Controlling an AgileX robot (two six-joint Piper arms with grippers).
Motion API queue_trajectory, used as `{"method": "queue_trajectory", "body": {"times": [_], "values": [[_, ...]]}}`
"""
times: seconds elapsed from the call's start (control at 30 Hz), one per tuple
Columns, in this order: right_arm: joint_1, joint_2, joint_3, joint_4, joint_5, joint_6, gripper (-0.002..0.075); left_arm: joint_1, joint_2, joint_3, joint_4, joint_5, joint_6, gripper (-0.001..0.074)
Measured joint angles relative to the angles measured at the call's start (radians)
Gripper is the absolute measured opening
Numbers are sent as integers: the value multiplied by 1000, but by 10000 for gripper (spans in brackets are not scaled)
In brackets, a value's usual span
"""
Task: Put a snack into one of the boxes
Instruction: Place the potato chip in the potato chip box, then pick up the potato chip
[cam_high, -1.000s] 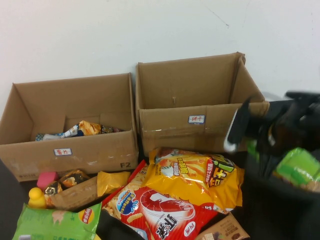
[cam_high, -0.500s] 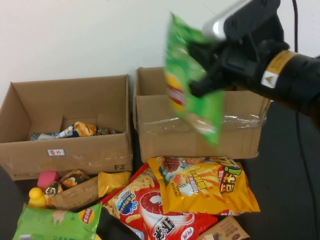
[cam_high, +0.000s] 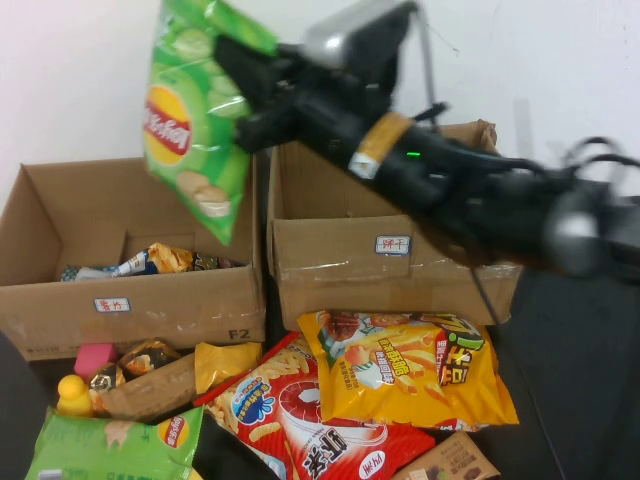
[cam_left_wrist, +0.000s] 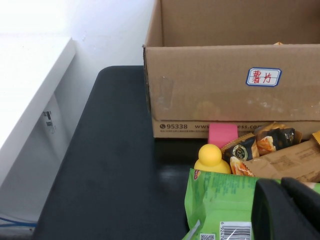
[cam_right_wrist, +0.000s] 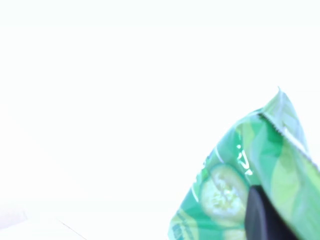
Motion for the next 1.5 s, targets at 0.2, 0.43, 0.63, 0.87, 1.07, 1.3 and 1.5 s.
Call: {"method": "queue_trajectory", "body": {"times": [0.2, 0.43, 0.63, 0.87, 1.07, 1.3, 1.5], "values": [[27, 245, -355, -3, 269, -69, 89, 0, 0, 0, 0, 0, 0, -2], [28, 414, -545, 15, 501, -39, 500, 0, 0, 0, 0, 0, 0, -2], [28, 355, -548, -88, 688, -32, 566, 0, 0, 0, 0, 0, 0, -2], [96, 35, -476, -252, 1089, -131, 240, 0, 0, 0, 0, 0, 0, -2], [129, -216, -173, -212, 1285, -221, 20, 0, 0, 0, 0, 0, 0, -2], [129, -452, 255, -144, 1357, -228, 1, 0, 0, 0, 0, 0, 0, -2], [129, -525, 395, -4, 1505, -264, 16, 0, 0, 0, 0, 0, 0, -2]]}}
